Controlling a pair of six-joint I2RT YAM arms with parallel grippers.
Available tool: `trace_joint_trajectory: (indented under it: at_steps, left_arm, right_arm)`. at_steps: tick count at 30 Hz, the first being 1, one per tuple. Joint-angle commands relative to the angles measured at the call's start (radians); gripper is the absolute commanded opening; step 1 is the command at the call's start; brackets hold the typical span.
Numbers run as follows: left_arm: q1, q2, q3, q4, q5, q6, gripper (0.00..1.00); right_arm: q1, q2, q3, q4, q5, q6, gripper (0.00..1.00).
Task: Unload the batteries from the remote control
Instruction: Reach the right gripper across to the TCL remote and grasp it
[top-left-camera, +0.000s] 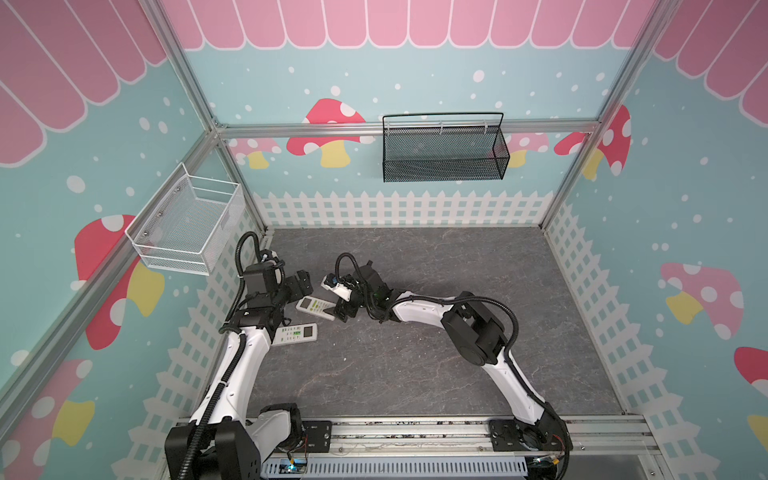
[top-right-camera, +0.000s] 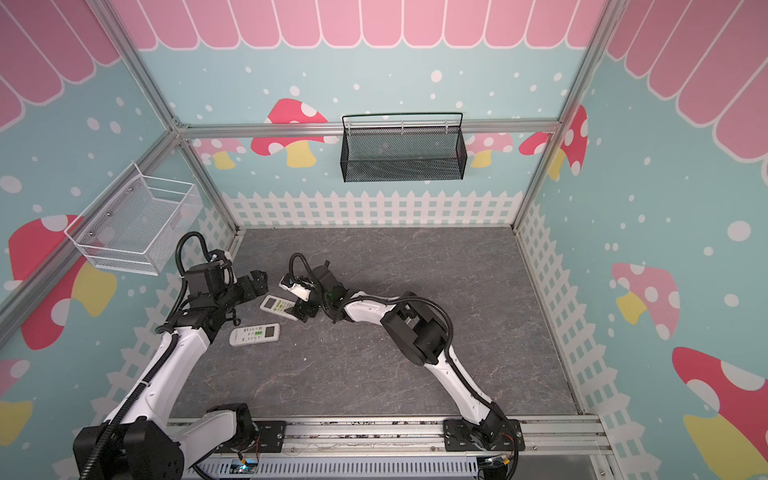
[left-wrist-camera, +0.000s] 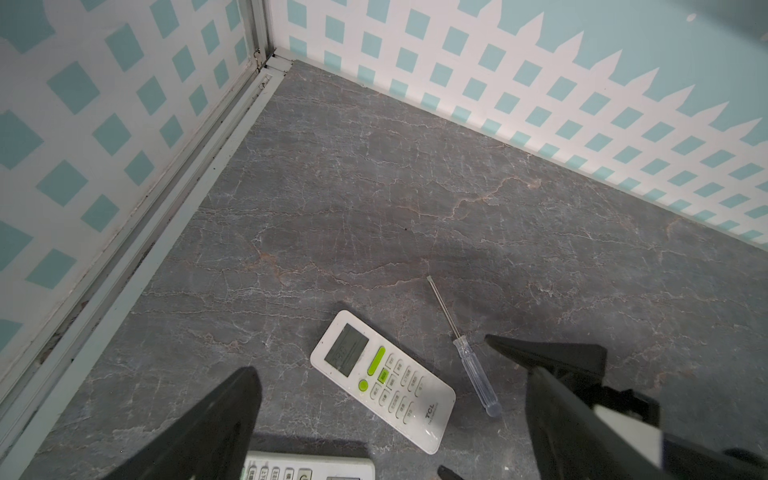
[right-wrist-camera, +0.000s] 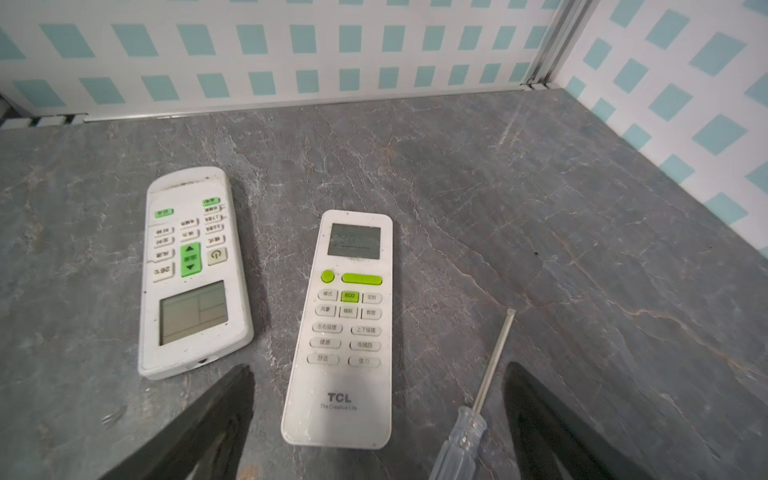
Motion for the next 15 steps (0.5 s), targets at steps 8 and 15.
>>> trace_joint_trajectory:
  at_steps: [8, 15]
  left_arm:
    - [0.009, -0.015, -0.015, 0.0, -0.004, -0.012, 1.0]
    - [0.015, -0.019, -0.011, -0.009, 0.016, -0.011, 1.0]
  right_arm:
    - [0.011, 0.129, 0.156, -0.117, -0.053, -0.021, 0.92]
    - [0.024, 0.144, 0.16, -0.137, -0.062, -0.032, 0.91]
